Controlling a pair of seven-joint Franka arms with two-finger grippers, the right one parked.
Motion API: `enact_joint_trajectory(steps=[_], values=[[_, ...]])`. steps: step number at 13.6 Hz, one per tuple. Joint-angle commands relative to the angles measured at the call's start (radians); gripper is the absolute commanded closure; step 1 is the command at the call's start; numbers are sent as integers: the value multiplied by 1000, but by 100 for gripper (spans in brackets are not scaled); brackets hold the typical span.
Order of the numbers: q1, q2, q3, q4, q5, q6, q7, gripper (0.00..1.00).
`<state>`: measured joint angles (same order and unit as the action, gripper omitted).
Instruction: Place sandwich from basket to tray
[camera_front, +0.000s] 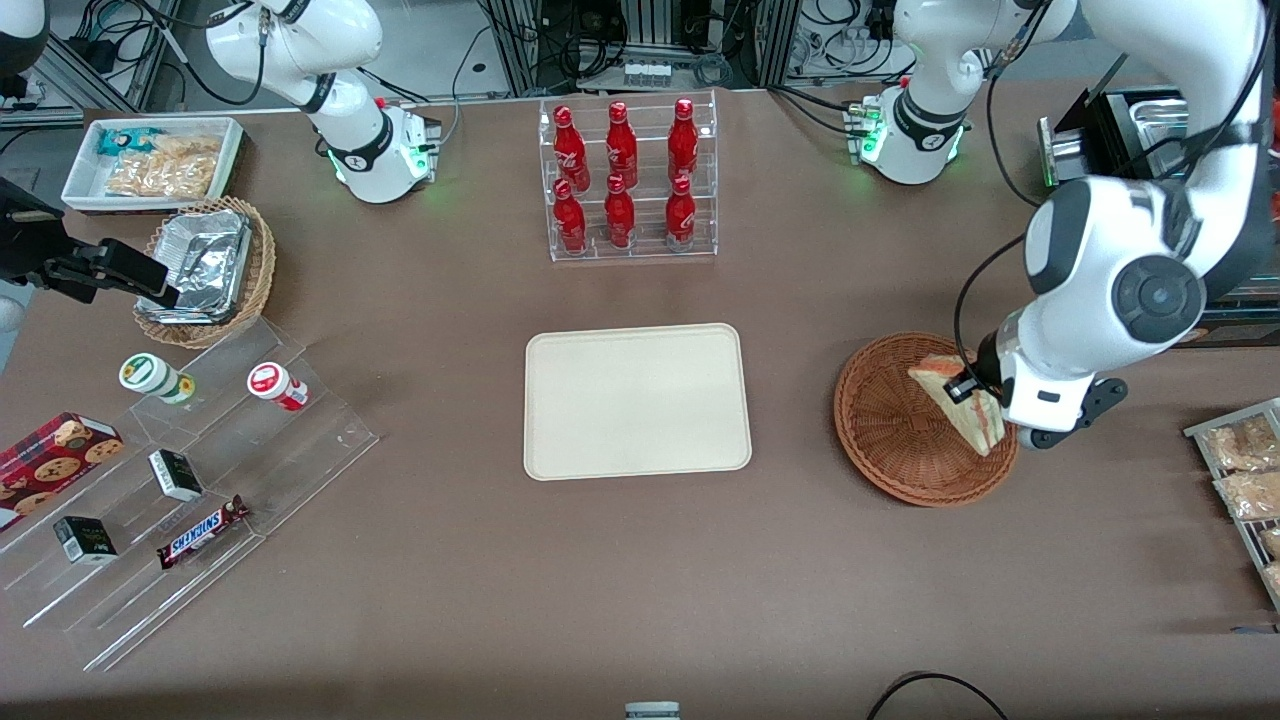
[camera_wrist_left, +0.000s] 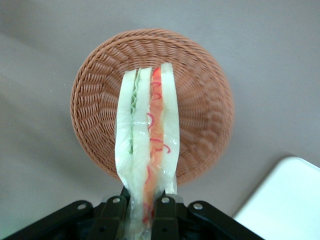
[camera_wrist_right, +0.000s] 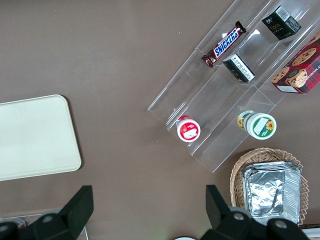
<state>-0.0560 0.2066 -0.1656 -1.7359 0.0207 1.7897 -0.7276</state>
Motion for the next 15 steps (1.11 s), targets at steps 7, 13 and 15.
enact_joint_trajectory(steps=[7,13,15], values=[[-450,319,-17,228,-19,205,-48,91],[-610,491,-14,276,8,384,-88,90],[-631,540,-15,291,37,416,-93,90]])
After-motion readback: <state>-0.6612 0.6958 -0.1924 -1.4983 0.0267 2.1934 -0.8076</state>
